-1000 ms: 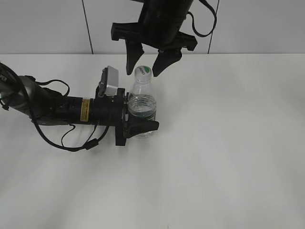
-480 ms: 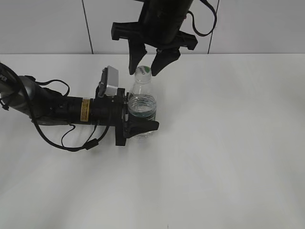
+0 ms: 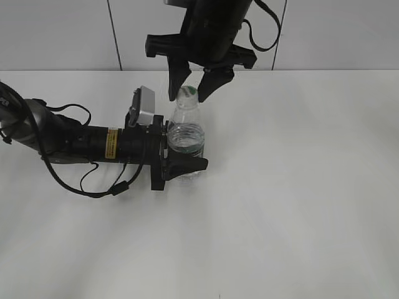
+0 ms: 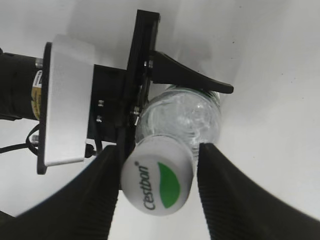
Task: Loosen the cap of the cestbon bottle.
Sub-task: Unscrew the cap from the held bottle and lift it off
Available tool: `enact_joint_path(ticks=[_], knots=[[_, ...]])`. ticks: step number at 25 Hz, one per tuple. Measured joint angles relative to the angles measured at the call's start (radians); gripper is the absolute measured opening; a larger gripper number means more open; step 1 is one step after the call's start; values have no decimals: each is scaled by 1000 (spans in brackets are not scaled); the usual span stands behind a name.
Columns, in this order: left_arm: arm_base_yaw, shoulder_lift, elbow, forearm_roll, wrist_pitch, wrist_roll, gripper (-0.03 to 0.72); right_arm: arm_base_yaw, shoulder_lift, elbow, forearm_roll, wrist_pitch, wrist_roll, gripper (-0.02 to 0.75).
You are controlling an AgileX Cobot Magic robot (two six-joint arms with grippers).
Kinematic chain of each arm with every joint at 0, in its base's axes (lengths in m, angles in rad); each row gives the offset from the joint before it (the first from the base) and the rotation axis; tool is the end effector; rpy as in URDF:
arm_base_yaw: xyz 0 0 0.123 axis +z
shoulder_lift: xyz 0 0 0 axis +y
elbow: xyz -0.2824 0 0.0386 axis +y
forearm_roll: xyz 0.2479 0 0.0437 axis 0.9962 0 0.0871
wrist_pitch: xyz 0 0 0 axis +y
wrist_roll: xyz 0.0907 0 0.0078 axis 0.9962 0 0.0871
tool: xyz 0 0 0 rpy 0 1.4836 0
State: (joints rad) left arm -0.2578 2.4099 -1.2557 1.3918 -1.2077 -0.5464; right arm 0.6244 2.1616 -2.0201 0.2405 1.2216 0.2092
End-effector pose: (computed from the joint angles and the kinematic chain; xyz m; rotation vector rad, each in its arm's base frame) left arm 0.3704 -0.1842 0.0528 1.2954 1.4473 -1.0651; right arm 0.3673 0.2898 0.2596 -0.5332 2.8791 0.4963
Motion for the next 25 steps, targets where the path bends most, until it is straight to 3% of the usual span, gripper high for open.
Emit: enact_joint_path(ticks=[25], knots=[[0,0,0,0,0,0,410,0,0,-10,0,1,-13,385]])
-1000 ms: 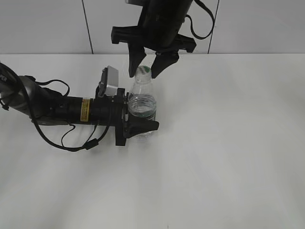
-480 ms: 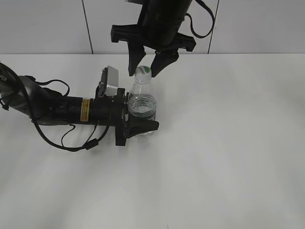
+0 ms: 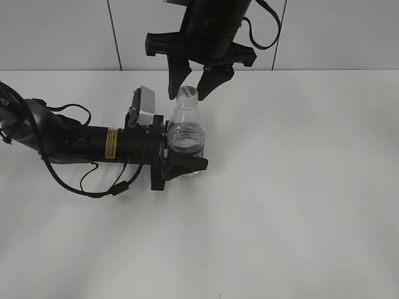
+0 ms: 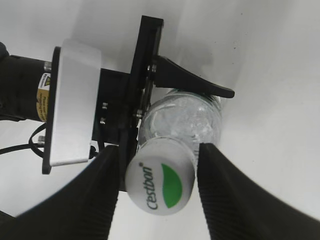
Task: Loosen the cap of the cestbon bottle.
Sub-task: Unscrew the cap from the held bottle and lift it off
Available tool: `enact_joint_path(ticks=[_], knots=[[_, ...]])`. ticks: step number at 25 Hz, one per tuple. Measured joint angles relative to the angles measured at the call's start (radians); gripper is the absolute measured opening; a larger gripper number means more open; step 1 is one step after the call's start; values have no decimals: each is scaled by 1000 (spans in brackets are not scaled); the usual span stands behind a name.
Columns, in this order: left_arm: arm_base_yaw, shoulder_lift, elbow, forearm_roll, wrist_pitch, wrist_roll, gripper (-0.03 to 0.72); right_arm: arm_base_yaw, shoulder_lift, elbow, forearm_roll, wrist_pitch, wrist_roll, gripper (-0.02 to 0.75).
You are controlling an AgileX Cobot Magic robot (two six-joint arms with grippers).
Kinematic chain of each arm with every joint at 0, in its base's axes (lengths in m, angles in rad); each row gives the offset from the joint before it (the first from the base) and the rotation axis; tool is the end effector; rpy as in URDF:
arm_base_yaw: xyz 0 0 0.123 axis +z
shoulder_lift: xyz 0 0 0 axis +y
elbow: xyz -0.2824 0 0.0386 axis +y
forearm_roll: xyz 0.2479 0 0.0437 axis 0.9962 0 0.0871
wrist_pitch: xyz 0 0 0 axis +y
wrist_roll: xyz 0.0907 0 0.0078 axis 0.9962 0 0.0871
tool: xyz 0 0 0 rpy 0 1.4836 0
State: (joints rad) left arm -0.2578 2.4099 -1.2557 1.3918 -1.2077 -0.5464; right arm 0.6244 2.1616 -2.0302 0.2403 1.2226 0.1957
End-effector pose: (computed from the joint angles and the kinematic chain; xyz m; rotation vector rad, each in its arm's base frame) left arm 0.3704 -0.1842 0.0528 1.2954 1.4473 -1.0651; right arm 0.3679 0.2902 0.2624 -0.5525 2.8643 0.4985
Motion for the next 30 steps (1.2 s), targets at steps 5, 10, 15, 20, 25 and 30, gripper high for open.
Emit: enact_joint_path(ticks=[5,10,15,20,25,30], knots=[[0,0,0,0,0,0,410,0,0,0,-4,0,-3,354],[0,0,0,0,0,0,410,0,0,0,-7,0,-5,334],[0,0,0,-1,0,0,409,0,0,0,-9,0,-34,311],[0,0,0,-1,0,0,409,0,0,0,-9,-1,-164,311],[0,0,0,-1,0,0,409,0,0,0,-9,-3,-383,309],[0,0,0,-1,0,2,409,1,0,0,-5,-3,-621,307]])
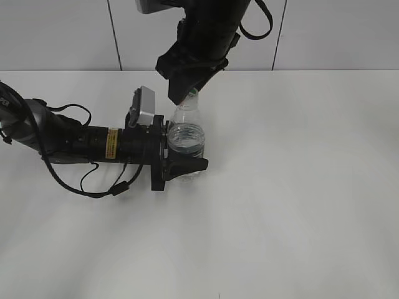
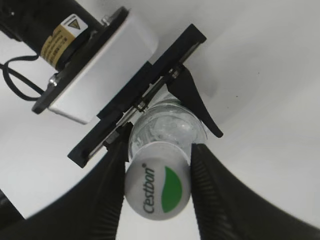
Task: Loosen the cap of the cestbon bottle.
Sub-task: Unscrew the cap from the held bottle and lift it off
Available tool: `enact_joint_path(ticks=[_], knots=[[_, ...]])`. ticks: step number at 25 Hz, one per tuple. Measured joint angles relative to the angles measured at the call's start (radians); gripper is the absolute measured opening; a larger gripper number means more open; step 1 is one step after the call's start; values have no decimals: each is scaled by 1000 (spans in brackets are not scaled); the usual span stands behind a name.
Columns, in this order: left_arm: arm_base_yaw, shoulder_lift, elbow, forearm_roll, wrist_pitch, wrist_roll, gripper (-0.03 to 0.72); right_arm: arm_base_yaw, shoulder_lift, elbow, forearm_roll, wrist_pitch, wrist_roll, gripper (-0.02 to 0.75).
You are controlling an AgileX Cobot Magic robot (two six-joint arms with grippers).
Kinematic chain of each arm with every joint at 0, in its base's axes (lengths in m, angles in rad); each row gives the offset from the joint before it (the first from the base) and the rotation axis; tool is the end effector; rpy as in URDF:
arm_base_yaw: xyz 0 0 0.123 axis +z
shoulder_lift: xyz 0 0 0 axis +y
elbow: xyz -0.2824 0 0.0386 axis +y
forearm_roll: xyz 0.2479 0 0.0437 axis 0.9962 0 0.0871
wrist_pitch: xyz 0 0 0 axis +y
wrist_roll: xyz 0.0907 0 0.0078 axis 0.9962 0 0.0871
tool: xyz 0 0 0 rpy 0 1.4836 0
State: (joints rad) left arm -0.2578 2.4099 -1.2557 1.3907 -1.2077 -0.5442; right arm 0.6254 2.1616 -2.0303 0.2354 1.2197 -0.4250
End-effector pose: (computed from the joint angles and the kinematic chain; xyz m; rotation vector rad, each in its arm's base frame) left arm 0.3705 -0.1842 0.0529 1.2955 1.4458 -1.0635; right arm 0.3680 0.2903 0.2624 -1.3643 2.4873 0.3750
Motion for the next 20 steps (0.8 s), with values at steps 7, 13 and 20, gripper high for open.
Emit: enact_joint_path(ticks=[7,13,20], knots=[[0,0,0,0,0,1,409,2,0,-2,1,0,-260,302],[0,0,0,1,1,-1,409,2,0,-5,-7,2,-382,302],[0,0,0,4,2,-2,409,2,0,-8,-14,4,-520,302]])
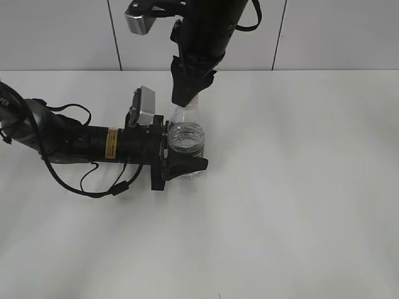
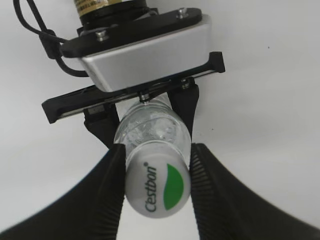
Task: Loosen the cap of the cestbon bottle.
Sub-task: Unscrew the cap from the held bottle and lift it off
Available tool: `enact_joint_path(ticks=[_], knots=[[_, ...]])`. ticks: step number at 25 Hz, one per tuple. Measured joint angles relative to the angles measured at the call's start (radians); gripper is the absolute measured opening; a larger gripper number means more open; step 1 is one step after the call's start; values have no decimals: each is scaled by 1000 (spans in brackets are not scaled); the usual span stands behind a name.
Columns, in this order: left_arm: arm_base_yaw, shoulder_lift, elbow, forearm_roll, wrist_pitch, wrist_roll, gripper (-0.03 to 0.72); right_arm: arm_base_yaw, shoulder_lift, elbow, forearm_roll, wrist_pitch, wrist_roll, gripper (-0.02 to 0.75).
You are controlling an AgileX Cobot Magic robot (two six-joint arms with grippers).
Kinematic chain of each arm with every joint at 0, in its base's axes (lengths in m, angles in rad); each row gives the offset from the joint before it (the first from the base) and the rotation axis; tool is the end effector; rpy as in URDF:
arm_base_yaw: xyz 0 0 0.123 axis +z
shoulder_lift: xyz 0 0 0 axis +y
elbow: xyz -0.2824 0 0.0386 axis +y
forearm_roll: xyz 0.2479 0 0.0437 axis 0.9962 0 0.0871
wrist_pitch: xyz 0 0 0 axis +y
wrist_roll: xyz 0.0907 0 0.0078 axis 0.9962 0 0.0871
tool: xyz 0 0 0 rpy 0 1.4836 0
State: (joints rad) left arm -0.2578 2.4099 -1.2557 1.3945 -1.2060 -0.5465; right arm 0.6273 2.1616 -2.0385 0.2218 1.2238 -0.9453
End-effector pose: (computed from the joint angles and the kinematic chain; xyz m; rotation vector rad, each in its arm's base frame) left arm 0.3703 -0.1842 0.0526 1.2988 1.4482 -1.0642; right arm 0.3683 0.2903 0.2644 -1.9330 2.0141 0.2356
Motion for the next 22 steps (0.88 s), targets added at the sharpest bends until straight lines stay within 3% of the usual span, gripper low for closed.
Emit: enact_joint_path(ticks=[12,22], knots=[[0,0,0,0,0,-2,409,2,0,0,-4,2,-203,302],[0,0,0,0,0,-3,409,2,0,0,-6,3,-259,302]])
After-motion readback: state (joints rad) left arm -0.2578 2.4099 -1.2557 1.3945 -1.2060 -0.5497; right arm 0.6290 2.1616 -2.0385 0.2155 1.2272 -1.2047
